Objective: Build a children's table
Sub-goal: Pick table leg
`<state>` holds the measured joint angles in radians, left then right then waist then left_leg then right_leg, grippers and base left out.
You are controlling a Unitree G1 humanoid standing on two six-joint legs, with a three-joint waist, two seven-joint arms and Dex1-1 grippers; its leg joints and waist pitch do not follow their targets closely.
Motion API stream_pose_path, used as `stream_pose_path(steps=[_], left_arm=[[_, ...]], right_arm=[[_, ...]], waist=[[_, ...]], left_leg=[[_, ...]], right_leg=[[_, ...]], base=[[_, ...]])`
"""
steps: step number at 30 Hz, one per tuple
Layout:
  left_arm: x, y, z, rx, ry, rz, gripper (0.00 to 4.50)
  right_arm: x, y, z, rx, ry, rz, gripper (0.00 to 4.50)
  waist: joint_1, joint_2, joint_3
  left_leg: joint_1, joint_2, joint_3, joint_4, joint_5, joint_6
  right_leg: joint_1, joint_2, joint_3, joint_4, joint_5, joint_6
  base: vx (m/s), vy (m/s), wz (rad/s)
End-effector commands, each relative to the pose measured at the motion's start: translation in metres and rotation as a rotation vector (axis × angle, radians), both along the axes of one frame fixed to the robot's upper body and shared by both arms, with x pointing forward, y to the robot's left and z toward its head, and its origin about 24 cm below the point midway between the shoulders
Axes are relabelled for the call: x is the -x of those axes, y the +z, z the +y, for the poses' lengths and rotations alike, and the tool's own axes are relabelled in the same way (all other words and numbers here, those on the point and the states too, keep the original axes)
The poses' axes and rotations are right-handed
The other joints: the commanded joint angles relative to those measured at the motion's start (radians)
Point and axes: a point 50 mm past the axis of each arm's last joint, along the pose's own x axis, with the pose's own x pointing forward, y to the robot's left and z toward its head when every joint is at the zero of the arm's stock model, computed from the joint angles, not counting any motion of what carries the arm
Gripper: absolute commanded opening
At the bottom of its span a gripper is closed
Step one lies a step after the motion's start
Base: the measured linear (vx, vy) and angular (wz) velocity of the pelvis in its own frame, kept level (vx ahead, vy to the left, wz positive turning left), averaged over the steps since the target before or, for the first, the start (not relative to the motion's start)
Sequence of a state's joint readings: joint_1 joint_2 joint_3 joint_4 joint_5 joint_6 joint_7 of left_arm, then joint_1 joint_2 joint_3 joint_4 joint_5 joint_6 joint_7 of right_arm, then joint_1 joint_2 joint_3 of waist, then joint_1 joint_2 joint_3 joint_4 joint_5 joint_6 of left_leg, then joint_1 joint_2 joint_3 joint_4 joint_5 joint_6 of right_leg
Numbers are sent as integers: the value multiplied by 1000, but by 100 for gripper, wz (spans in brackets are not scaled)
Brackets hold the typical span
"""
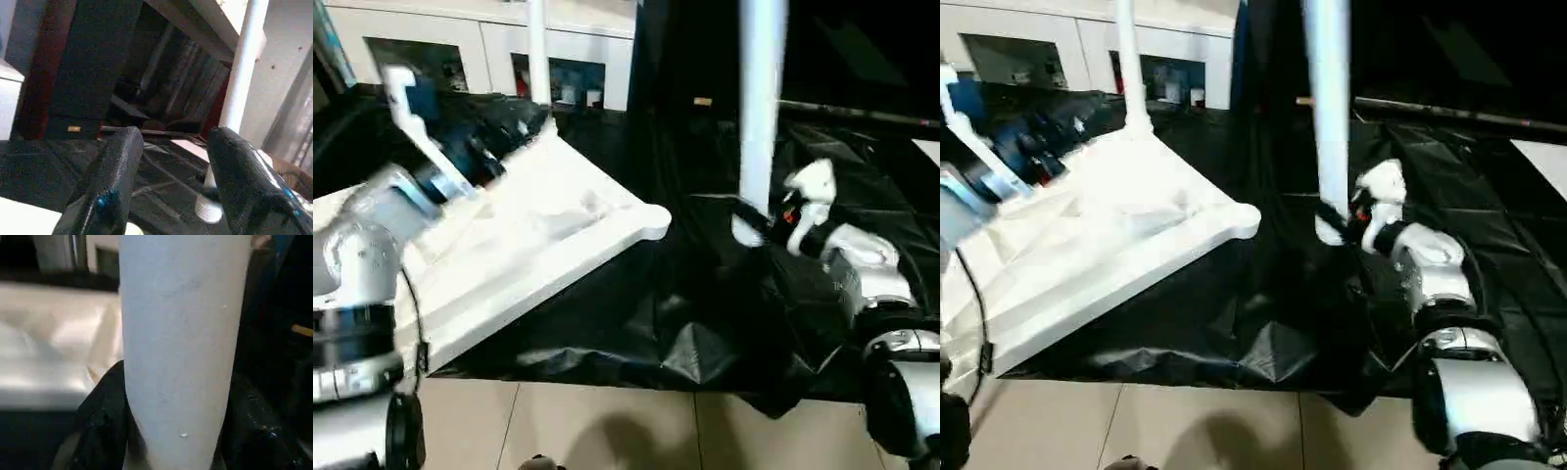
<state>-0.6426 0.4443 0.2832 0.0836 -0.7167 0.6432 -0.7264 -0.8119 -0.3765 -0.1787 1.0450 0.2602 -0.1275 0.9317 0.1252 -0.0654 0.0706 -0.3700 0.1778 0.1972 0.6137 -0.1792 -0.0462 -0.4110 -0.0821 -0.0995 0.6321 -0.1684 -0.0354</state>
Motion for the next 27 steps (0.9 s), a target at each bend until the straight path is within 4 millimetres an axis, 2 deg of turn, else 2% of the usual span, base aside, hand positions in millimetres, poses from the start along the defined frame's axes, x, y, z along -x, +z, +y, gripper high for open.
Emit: stream_pose_path(steps=[1,2,3,4,5,7,8,10,14,15,17,18,20,23,26,27], left_arm=[[-3,-3,-22,-51,-18,-8,255],[-3,-3,-23,-51,-19,-7,255],[-4,-4,-30,-36,-44,7,282],[-1,-5,-46,15,-138,33,282],[-1,-5,-46,15,-138,33,288],[3,-3,-61,67,-220,59,301],[3,-3,-62,72,-227,61,314],[5,-4,-74,91,-273,78,333],[8,-12,-108,68,-369,120,374],[8,-13,-111,67,-378,126,378],[8,-14,-117,69,-399,139,379],[9,-15,-119,64,-406,146,379],[9,-16,-121,60,-411,152,379],[7,-21,-126,33,-400,184,379],[7,-23,-128,32,-399,190,379],[6,-23,-127,37,-392,194,379]], right_arm=[[-1,8,21,-125,154,72,193],[-1,8,22,-128,161,77,193],[2,7,32,-153,242,121,193],[11,4,49,-199,421,211,193],[11,4,49,-199,421,211,193],[17,4,61,-254,535,274,193],[18,4,62,-259,544,278,193],[21,8,70,-308,602,297,193],[35,20,91,-340,768,336,193],[37,21,93,-336,791,346,193],[41,22,95,-322,826,362,193],[42,21,95,-309,839,368,193],[43,21,95,-301,848,374,193],[45,23,95,-293,859,385,193],[50,25,95,-283,872,394,193],[51,25,95,-277,873,396,193]], waist=[[6,13,-76],[9,14,-76],[9,11,-77],[12,13,-78],[19,14,-79],[26,13,-80],[28,10,-80],[36,10,-80],[46,3,-76],[49,6,-77],[50,3,-78],[50,0,-77],[48,4,-77],[43,1,-77],[43,2,-78],[44,3,-79]], left_leg=[[13,61,-30,-71,-226,20],[12,62,-31,-71,-228,21],[14,62,-30,-71,-231,20],[14,61,-30,-70,-224,16],[12,64,-32,-70,-214,16],[14,65,-31,-69,-213,5],[11,64,-31,-70,-204,1],[14,63,-30,-69,-197,-3],[16,64,-31,-73,-202,-10],[16,66,-33,-74,-204,-13],[16,65,-33,-74,-211,-23],[10,61,-35,-75,-210,-30],[13,60,-36,-76,-214,-36],[12,59,-38,-77,-214,-37],[13,61,-38,-78,-198,-35],[12,61,-38,-76,-193,-36]], right_leg=[[60,-73,59,-75,-263,-210],[62,-76,59,-77,-280,-200],[61,-75,59,-78,-288,-198],[61,-76,59,-77,-293,-197],[61,-80,59,-76,-281,-200],[58,-82,59,-77,-283,-200],[61,-82,60,-75,-275,-201],[57,-82,60,-77,-276,-195],[56,-80,61,-87,-330,-150],[54,-81,62,-85,-326,-139],[54,-85,63,-87,-335,-132],[59,-89,62,-90,-364,-114],[56,-89,63,-93,-383,-103],[56,-86,62,-97,-393,-79],[56,-84,62,-96,-368,-78],[58,-85,62,-92,-344,-90]], base=[[0,0,0],[0,0,0],[0,0,0],[0,0,0],[0,0,0],[0,0,0],[0,0,0],[0,0,0],[0,0,0],[0,0,0],[0,0,0],[0,0,0],[0,0,0],[0,0,0],[0,0,0],[0,0,0]])
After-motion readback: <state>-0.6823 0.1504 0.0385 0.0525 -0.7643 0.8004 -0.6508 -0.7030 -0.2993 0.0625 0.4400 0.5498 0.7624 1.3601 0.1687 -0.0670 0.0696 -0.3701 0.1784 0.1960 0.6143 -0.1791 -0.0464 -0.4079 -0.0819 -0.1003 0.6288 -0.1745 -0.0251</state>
